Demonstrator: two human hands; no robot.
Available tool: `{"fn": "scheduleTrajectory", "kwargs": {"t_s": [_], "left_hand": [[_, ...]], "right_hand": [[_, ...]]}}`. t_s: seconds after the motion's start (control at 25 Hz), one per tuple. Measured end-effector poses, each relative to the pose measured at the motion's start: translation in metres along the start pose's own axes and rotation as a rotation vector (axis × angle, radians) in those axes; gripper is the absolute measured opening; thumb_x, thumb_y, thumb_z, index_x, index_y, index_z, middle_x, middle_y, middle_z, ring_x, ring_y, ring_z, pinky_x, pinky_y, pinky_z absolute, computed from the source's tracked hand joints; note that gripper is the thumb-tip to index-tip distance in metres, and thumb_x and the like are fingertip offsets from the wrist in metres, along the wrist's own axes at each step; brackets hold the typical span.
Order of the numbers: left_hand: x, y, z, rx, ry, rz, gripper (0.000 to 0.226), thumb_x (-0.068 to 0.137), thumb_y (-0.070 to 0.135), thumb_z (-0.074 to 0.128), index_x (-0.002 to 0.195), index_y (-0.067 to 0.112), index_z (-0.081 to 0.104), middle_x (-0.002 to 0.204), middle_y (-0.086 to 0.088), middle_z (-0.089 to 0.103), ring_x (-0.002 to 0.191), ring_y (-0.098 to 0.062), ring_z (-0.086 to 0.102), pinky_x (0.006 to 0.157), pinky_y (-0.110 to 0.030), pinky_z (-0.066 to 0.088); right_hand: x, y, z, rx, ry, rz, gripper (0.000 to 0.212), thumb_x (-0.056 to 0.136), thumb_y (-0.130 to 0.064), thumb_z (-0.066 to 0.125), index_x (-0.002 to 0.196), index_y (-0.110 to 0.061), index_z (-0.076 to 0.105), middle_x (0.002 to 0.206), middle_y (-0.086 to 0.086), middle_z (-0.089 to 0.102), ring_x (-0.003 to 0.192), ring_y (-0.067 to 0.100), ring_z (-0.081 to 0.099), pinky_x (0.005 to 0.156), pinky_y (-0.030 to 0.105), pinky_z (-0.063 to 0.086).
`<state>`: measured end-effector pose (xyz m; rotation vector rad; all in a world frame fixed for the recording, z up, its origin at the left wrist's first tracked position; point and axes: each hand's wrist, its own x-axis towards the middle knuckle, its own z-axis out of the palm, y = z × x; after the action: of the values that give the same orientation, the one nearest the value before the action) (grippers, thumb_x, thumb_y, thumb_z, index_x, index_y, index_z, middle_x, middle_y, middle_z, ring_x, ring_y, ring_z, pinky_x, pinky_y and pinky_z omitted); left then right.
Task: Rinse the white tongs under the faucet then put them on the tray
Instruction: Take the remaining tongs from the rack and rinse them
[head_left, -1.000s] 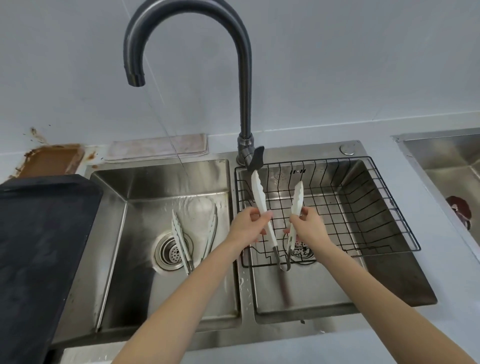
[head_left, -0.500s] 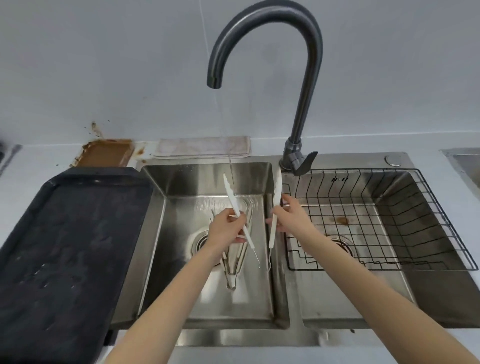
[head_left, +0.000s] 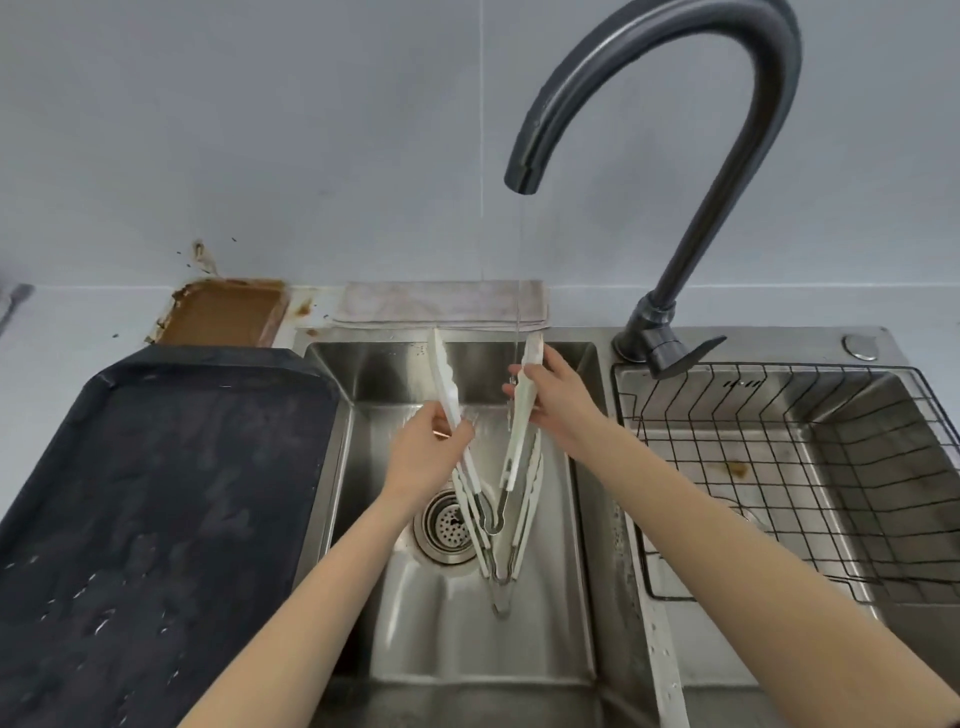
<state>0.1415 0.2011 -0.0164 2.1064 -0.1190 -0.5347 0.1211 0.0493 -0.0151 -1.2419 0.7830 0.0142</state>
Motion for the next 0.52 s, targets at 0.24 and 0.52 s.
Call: {"fn": "scheduleTrajectory", "kwargs": {"t_s": [0.24,0.52], "left_hand": [[0.026,0.0,0.002,-0.153,-0.005,-0.071,0.015,0.089,0.021,0.046,0.074,0.019,0.047,0.066,0.001,0.061,0.085,-0.029,0.068,0.087,-0.049,0.052],[0.029,-0.022,0.013,-0.32,-0.056,-0.217,0.016,0.094,0.014,0.036,0.095,0.006,0.05,0.065,-0.006,0.058,0.063,-0.02,0.062,0.075,-0.038,0.056]], "right_hand": [[0.028,0.001,0.019,-0.008,0.0,-0.037,0.041,0.097,-0.012,0.038,0.137,-0.014,0.038,0.091,-0.002,0.06,0.094,0.022,0.059,0.095,0.039,0.047],[0.031,0.002,0.021,0.058,-0.097,-0.008,0.02,0.094,-0.028,0.05,0.105,-0.011,0.049,0.072,-0.001,0.048,0.063,0.011,0.049,0.064,0.023,0.047]]}}
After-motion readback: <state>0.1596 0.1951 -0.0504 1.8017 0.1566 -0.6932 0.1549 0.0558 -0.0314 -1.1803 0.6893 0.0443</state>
